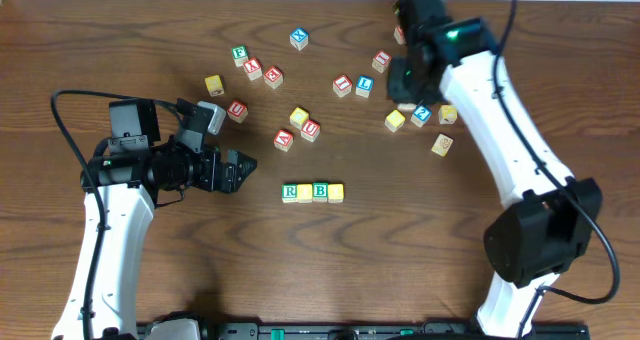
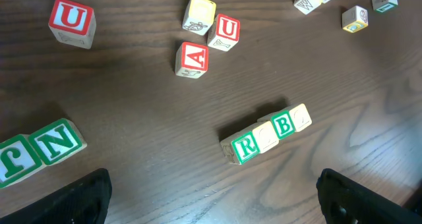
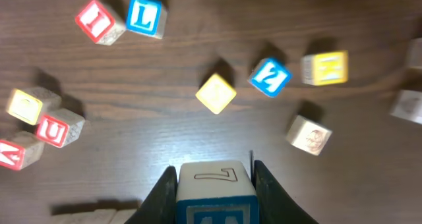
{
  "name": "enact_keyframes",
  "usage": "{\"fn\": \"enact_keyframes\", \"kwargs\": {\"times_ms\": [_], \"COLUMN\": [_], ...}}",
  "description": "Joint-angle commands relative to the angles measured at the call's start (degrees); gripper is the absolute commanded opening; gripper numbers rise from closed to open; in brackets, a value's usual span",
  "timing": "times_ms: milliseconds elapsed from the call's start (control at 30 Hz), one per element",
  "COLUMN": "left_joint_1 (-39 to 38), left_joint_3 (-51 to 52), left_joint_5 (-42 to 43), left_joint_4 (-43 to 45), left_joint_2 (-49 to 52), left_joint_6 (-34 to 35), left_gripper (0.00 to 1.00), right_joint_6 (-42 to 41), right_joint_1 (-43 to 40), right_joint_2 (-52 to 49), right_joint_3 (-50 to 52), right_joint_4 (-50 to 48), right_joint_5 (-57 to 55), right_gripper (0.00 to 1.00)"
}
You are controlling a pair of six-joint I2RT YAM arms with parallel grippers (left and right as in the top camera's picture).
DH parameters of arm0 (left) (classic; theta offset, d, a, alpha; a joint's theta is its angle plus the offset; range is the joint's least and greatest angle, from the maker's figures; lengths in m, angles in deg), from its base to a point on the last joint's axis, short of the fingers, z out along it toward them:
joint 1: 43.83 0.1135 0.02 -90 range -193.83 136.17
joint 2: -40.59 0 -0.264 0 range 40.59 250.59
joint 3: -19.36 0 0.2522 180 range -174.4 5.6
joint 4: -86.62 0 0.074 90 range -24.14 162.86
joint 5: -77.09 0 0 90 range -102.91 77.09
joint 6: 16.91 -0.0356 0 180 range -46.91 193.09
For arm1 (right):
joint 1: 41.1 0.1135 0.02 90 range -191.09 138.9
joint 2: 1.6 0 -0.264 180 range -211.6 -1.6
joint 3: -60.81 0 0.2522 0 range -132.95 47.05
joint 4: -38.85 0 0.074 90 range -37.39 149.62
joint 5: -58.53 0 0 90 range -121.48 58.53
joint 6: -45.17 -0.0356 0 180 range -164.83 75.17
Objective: Spell out ROBOT
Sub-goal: 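Lift the T block and carry it to the right end of the row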
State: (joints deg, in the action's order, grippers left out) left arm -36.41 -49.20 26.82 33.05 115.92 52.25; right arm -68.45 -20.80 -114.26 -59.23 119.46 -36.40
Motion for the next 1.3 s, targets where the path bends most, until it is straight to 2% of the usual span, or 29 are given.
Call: {"fn": "enact_keyframes", "kwargs": {"times_ms": [0,533,867,1267], "left_joint_1": [0.3,0.3,0.3,0.3], "left_joint_3": [-0.6,-0.6,-0.6,-0.6], "left_joint_5": [0.1,0.1,0.1,0.1], "left_joint_4": [0.0,0.0,0.0,0.0], "left_joint_2": [-0.3,-0.3,-0.3,-0.3], "left_joint_6": [-0.5,-0.5,-0.5,-0.5], "left_gripper": [0.98,0.98,0.98,0.98], "right_joint_6": [0.5,-7.7,-11.6,-13.2], "right_joint_1": [2.3,13.4,18.2,19.1], "right_joint_2": [0.0,0.0,0.0,0.0], "right_joint_3": [5.5,27.8,30.2,30.7], "right_joint_4": [-2.6,-18.1,-19.5,-19.4], "right_joint_5": [-0.1,1.4,0.1,-2.5], "right_gripper": [0.01,0.01,0.02,0.01]}}
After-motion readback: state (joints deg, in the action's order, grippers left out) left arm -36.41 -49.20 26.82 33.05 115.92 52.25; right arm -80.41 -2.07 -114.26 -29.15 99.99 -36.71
